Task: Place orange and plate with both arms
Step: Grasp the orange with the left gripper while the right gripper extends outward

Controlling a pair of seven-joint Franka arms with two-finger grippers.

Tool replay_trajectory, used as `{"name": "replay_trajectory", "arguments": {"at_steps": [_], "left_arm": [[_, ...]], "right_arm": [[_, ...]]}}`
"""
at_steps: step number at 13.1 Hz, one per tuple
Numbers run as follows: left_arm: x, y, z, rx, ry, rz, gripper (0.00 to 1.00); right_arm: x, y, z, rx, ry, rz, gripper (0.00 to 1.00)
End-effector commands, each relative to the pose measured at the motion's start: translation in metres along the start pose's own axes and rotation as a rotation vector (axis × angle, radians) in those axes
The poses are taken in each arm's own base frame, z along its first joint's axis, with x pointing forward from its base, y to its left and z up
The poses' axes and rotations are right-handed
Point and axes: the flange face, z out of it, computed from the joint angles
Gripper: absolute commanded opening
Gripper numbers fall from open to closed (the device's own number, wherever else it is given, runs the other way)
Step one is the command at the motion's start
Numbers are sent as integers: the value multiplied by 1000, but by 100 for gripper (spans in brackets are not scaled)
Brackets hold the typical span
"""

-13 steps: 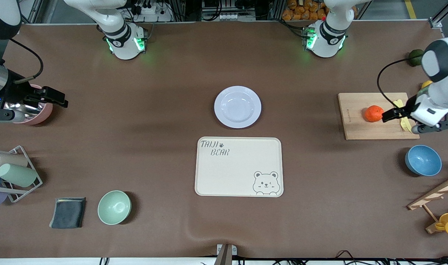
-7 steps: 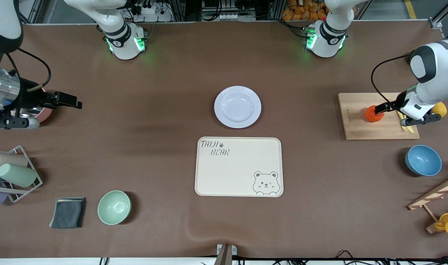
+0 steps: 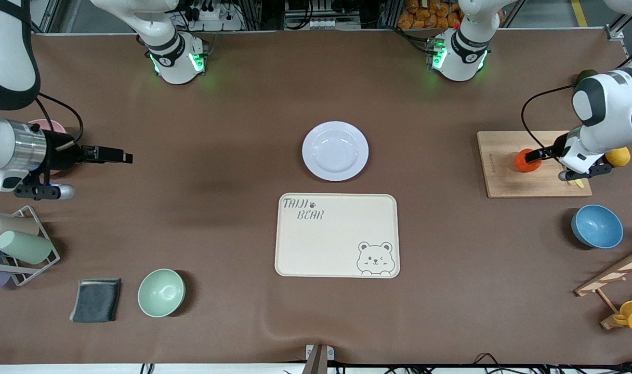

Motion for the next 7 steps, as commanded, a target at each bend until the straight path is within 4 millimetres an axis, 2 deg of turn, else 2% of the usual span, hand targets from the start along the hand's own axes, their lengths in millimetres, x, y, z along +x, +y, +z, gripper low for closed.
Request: {"name": "replay_trajectory", "arguments": {"at_steps": [1,4,7], "left_arm": [[-1,-1,5,11,0,11,100],[1,1,15,5,-8,9,100],[4,2,34,-9,-20,6,100]], "right_arm": [[14,13,13,84,-34,44,100],[22,11,26,145,-66,109,100],[31,11,44,209,-110,158,100]]}}
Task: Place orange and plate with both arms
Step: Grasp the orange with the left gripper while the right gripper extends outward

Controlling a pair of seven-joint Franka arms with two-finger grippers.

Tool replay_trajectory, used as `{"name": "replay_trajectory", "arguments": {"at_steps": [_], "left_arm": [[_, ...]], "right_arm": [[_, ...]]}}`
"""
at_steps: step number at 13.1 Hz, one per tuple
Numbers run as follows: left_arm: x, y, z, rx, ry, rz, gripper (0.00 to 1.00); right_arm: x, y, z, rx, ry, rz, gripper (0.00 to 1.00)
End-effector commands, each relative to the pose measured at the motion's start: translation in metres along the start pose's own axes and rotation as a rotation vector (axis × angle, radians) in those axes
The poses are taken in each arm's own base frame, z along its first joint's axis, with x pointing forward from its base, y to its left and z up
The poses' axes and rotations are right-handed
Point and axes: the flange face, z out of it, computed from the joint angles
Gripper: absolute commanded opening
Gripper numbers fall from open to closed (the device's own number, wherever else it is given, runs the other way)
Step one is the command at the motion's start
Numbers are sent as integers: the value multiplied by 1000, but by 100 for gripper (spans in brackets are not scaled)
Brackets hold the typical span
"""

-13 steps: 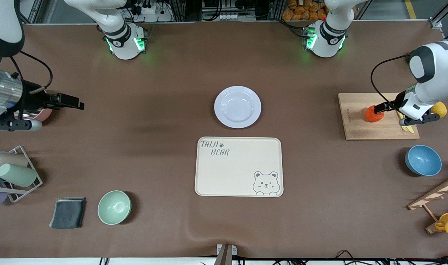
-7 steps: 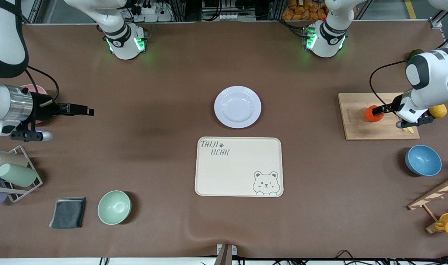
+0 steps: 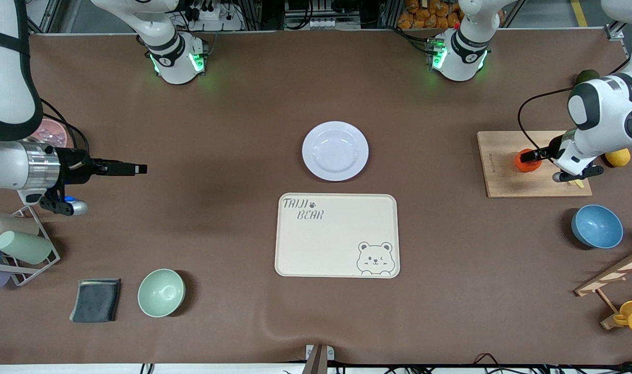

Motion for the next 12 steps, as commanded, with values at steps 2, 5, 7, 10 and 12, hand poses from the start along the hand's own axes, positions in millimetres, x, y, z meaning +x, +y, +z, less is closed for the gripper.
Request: {"name": "replay_trajectory", "arguments": {"at_steps": [2,5,7,10,12], "left_arm": [[5,0,15,0,10,2,100],[8,1,21,-4,0,1,58],[9,4,16,0,9,10,26],[14,43,-19,10,46,79,0],[17,110,-58,-17,44,96,0]], "right_arm": [[11,8,13,90,-42,68,100],[26,17,31,164,-90,99,100],[31,16,43,233,-109,113,100],[42,15,57,279,-124,129,100],[48,15,77,307,-105,155,100]]}}
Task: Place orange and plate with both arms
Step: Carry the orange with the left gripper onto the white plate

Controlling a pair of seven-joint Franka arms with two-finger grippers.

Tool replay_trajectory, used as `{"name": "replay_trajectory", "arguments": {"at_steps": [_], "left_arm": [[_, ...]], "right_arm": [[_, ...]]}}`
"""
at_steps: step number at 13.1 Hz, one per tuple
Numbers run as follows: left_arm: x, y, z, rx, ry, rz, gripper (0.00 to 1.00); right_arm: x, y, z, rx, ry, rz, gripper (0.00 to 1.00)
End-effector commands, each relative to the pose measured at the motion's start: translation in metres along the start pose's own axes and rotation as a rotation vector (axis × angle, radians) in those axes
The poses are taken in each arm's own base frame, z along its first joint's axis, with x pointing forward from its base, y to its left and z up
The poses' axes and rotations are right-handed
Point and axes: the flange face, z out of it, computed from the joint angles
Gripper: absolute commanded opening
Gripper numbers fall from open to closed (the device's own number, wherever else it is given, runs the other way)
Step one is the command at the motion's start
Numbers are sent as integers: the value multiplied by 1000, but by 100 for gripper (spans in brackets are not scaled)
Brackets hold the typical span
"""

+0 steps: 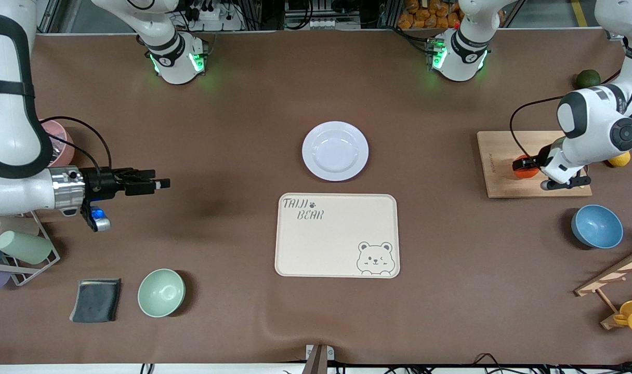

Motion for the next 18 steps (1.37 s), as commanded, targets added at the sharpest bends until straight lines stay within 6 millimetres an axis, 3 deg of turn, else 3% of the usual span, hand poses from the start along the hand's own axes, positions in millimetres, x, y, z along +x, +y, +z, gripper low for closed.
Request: {"name": "replay_trajectory", "arguments": {"at_steps": [1,2,4,6,9,14,16,18], "left_arm": [[5,92,-56,-43,-12,11,0],[8,133,-72,-65,-10,14,0],[-5,232,-100,-79,4,-24,0],[-32,323,-106,-100,-2,-78,0],[-78,426,-88,-112,-40,-122,0],[-130,506,-30,-157,-85,-209,0],[-134,519,-6,-160,-83,-208,1],[-146,532,25,-139,-86,-209,4]], "right_arm": [[8,2,20,56,23,38,100],[10,-2,22,80,32,36,100],[12,-16,40,86,48,27,100],[14,-21,59,94,59,31,100],[18,-7,73,94,68,-15,100],[23,28,110,196,98,-165,100],[21,20,120,199,95,-175,100],[19,16,151,184,143,-155,100]]}}
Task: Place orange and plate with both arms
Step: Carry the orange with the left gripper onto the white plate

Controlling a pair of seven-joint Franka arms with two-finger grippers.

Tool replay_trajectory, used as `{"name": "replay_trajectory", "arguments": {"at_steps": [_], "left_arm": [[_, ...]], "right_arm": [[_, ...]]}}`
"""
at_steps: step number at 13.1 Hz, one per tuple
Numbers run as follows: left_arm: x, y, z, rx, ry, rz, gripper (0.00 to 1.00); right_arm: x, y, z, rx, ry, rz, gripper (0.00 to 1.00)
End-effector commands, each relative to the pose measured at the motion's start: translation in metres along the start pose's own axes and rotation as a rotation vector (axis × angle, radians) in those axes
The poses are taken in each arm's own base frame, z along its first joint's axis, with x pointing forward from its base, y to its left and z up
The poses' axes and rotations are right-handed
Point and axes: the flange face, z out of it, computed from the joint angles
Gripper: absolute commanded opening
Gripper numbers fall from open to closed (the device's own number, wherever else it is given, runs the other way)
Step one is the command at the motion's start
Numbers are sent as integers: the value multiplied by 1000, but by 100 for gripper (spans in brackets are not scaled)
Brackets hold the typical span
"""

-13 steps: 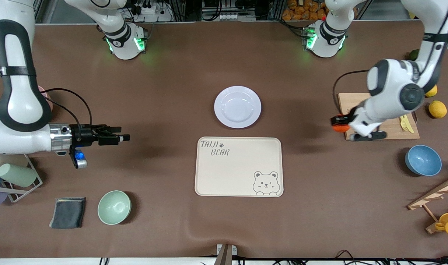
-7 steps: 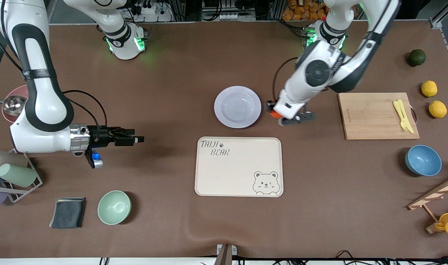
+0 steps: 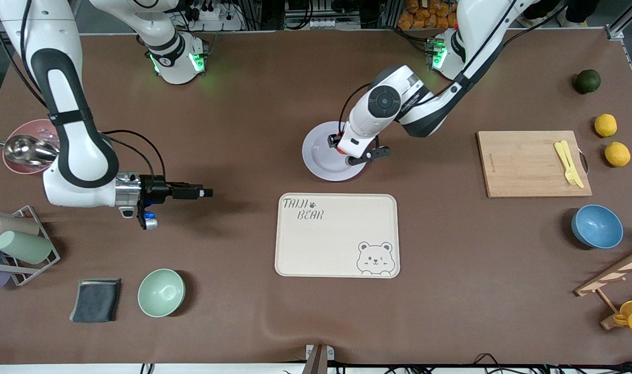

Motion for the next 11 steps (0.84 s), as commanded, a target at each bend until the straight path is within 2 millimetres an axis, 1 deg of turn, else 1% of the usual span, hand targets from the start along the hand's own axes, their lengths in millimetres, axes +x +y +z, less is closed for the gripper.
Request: {"name": "replay_trajectory", "arguments": {"at_steps": [1,2,3,4,5,6,7,8,10,11], "left_arm": [[4,9,40,24,27,-24,7],[-3,15,51,30,39,-32,11],[-3,18,60,40,43,-49,24],[0,20,65,48,53,-64,58],[0,21,64,49,62,-69,100],[2,24,58,39,71,-70,100],[8,24,47,29,84,-79,100],[11,24,25,21,117,-83,100],[16,19,-29,32,196,-91,100],[26,10,-68,27,251,-107,100]], "right_arm": [[-11,-5,38,-14,59,-9,100],[-14,-9,53,-29,62,-18,100],[-15,-9,60,-44,79,-23,100],[-20,-7,70,-61,80,-23,100],[-22,-7,75,-67,80,-23,100],[-24,-7,77,-65,75,-22,100],[-29,-4,84,-60,67,-10,100],[-30,-4,86,-51,64,-24,100],[-36,7,95,-3,63,-43,100],[-47,12,114,32,59,-57,100]]}}
